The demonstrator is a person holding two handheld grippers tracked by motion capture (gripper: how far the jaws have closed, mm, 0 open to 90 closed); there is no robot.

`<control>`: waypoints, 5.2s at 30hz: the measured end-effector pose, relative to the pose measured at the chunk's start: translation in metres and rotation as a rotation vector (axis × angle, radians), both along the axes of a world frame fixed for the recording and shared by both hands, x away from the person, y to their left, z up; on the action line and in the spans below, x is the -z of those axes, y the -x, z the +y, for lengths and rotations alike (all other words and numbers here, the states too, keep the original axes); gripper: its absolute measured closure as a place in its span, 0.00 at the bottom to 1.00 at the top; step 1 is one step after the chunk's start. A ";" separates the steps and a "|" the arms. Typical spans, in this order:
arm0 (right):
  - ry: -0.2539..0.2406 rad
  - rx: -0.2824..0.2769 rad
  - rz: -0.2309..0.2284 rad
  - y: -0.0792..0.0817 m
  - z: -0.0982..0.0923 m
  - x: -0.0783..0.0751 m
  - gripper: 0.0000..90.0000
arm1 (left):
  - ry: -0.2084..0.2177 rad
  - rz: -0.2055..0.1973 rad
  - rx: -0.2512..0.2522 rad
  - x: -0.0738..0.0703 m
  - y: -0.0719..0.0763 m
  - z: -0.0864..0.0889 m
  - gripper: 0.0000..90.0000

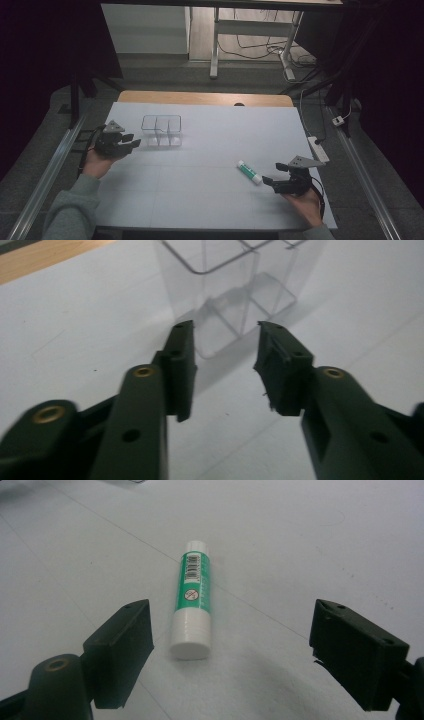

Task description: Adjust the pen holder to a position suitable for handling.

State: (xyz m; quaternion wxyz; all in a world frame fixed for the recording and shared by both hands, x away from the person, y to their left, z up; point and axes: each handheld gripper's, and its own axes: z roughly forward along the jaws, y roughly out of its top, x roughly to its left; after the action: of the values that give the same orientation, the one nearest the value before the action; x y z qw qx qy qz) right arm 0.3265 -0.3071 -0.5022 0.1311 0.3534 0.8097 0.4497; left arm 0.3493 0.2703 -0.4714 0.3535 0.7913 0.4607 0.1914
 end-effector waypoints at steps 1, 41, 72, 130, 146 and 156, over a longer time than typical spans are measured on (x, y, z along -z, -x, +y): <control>0.000 0.000 -0.001 0.000 0.000 0.000 0.19 | 0.004 0.011 -0.021 0.003 -0.006 0.003 0.74; 0.041 0.009 0.003 -0.001 0.002 0.002 0.19 | 0.036 0.062 -0.044 0.042 -0.066 -0.001 0.99; 0.053 -0.009 0.006 -0.001 0.005 0.003 0.20 | 0.020 0.058 -0.033 0.041 -0.067 -0.016 0.99; 0.068 -0.020 0.024 -0.001 0.006 0.005 0.20 | -0.009 0.024 0.134 0.041 -0.092 -0.117 0.98; 0.045 -0.022 0.033 -0.001 0.006 0.006 0.20 | 0.015 0.030 0.149 0.044 -0.096 -0.127 0.98; 0.051 -0.027 0.034 -0.001 0.006 0.006 0.20 | 0.017 0.033 0.148 0.044 -0.096 -0.128 0.98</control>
State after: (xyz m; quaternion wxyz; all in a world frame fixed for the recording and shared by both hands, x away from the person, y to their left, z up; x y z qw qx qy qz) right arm 0.3280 -0.3010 -0.5085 0.1200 0.3464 0.8278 0.4248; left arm 0.4449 0.1421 -0.5153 0.3657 0.8232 0.4083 0.1480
